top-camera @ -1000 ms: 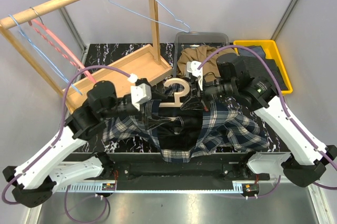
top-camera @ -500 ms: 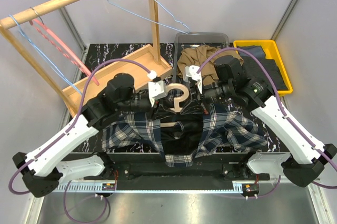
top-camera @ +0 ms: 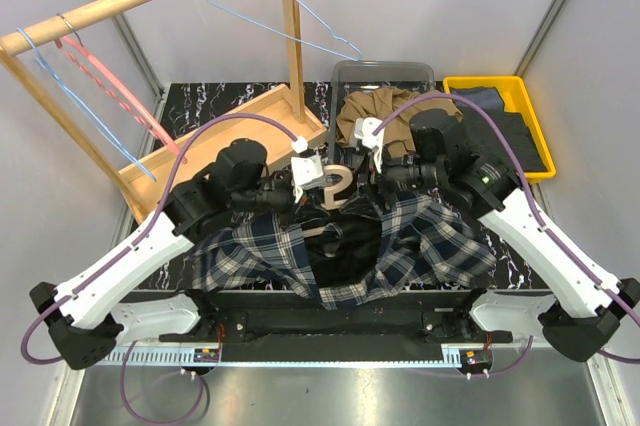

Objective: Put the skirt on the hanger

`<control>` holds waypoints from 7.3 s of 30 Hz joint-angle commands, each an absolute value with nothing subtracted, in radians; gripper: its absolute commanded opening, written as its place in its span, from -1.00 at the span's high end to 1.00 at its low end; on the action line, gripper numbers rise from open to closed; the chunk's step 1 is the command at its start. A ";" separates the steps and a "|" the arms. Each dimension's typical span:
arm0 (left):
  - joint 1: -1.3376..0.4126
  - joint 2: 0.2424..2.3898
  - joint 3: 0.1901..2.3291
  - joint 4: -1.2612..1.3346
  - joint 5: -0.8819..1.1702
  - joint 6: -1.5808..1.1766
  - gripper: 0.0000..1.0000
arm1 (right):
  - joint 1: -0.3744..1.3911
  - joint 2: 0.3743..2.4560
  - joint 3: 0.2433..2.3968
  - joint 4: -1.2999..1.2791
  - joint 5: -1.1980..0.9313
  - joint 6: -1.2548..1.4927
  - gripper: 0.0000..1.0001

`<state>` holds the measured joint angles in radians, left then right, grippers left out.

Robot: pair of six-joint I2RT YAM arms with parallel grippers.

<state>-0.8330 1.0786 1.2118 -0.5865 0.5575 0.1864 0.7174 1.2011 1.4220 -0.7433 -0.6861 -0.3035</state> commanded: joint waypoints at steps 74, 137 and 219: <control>-0.830 0.851 1.284 -0.719 0.002 0.015 1.00 | 0.522 0.917 1.157 -0.282 -0.463 0.132 -0.70; -0.830 1.114 1.446 -0.677 -0.041 0.061 1.00 | 0.667 1.232 1.508 -0.716 -0.144 0.009 1.00; -0.831 0.836 1.374 -0.660 -0.319 0.060 -0.98 | 0.699 1.077 1.419 -0.599 -0.571 -0.312 1.00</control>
<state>-0.8272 0.8162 1.3643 -0.7403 -0.0330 0.1444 0.7002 1.1107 1.4052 -0.8162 -0.6632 -0.3828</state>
